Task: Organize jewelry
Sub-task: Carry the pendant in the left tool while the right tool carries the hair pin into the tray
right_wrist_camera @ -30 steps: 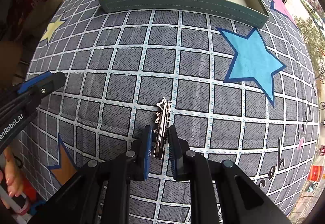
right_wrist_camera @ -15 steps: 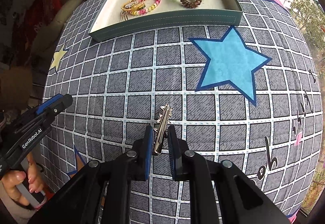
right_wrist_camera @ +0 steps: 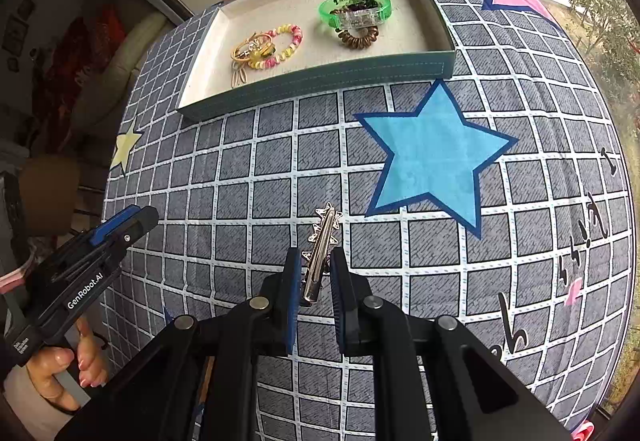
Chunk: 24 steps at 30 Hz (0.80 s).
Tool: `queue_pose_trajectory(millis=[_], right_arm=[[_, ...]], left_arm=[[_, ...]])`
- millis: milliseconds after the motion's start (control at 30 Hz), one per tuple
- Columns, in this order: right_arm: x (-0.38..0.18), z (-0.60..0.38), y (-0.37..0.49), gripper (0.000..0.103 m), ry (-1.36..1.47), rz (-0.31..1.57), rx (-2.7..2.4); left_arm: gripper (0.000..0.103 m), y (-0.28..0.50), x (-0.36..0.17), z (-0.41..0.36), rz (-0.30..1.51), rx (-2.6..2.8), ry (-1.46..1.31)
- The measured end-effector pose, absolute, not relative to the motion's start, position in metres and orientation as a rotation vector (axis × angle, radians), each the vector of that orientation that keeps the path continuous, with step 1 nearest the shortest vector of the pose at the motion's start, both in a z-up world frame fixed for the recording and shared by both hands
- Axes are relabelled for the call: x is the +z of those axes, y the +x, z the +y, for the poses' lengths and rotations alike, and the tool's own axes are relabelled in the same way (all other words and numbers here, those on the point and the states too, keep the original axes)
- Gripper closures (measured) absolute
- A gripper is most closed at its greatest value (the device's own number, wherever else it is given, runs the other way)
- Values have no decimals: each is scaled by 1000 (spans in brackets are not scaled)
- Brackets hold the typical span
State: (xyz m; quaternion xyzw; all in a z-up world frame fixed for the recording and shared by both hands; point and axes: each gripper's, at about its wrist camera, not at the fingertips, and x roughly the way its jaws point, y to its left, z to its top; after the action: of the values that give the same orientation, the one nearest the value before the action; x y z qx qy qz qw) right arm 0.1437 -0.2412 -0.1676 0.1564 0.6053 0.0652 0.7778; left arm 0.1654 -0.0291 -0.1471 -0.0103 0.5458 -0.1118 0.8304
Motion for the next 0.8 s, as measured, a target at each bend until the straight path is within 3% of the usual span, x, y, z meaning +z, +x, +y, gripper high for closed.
queue_pose_trajectory(millis=[800], right_arm=[[-122, -272, 243, 87, 299, 1182, 178]], left_arm=[[58, 252, -114, -59, 1053, -240, -34]])
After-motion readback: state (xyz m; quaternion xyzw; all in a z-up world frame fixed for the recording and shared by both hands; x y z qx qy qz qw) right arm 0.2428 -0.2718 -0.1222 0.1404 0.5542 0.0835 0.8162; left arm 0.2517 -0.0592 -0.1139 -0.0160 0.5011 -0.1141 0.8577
